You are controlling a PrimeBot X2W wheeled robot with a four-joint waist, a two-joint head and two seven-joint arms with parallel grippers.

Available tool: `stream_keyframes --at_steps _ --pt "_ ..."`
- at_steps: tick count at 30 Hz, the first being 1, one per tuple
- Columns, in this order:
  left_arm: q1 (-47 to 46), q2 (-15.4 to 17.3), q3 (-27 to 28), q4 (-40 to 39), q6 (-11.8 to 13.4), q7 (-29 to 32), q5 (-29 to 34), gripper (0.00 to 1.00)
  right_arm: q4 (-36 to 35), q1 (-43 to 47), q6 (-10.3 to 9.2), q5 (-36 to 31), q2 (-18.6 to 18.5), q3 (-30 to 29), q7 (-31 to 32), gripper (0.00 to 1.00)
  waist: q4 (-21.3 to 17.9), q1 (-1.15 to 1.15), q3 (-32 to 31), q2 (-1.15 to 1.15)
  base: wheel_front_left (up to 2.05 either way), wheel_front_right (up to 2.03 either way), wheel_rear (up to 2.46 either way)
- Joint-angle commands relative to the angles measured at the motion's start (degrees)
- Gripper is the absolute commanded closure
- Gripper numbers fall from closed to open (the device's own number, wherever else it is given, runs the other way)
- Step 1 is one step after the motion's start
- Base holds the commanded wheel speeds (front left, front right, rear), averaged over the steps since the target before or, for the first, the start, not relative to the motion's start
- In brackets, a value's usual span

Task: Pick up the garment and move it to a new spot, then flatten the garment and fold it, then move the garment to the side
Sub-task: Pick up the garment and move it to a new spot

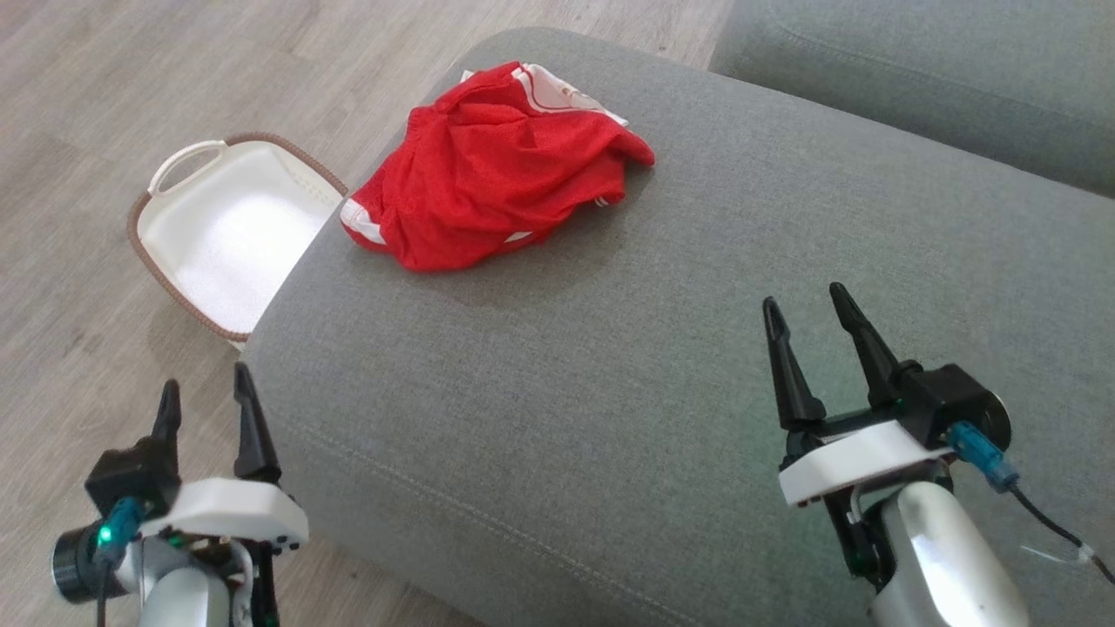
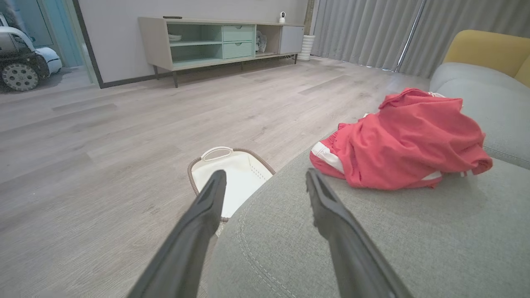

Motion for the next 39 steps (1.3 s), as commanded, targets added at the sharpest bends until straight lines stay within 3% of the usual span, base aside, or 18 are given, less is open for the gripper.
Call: stream_keyframes --at_steps 1,9,14,21,39 --pt "-1.40 0.94 2.42 -1.46 -0.41 -0.71 -0.85 0.00 -1.40 -2.26 0.43 -0.46 -0.27 1.75 -0.62 0.00 -0.27 0.00 0.34 0.00 0.00 0.00 0.00" --pt "-5.26 0.94 3.59 2.56 -4.06 -0.71 -3.08 0.00 -1.67 -3.32 0.43 -1.57 -0.27 2.98 -0.62 0.00 -4.15 0.00 3.06 0.00 0.00 0.00 0.00" --pt "-11.65 1.57 4.94 7.69 -7.59 -0.71 -3.22 0.00 -2.25 -4.67 0.43 -2.91 -0.27 3.75 -0.62 0.00 -7.23 0.00 5.92 0.00 0.00 0.00 0.00" --pt "-21.04 3.37 5.18 13.45 -10.30 -0.71 -3.47 0.00 -3.20 -6.32 0.43 -4.53 -0.29 4.35 -0.62 0.00 -10.52 0.00 9.87 0.00 0.00 0.00 0.00" --pt "-46.38 10.65 -0.91 36.34 -11.93 -0.70 -5.25 0.00 -5.58 -10.47 0.43 -4.98 -0.69 6.84 -0.62 0.00 -16.84 0.00 17.89 0.00 0.00 0.00 0.00"
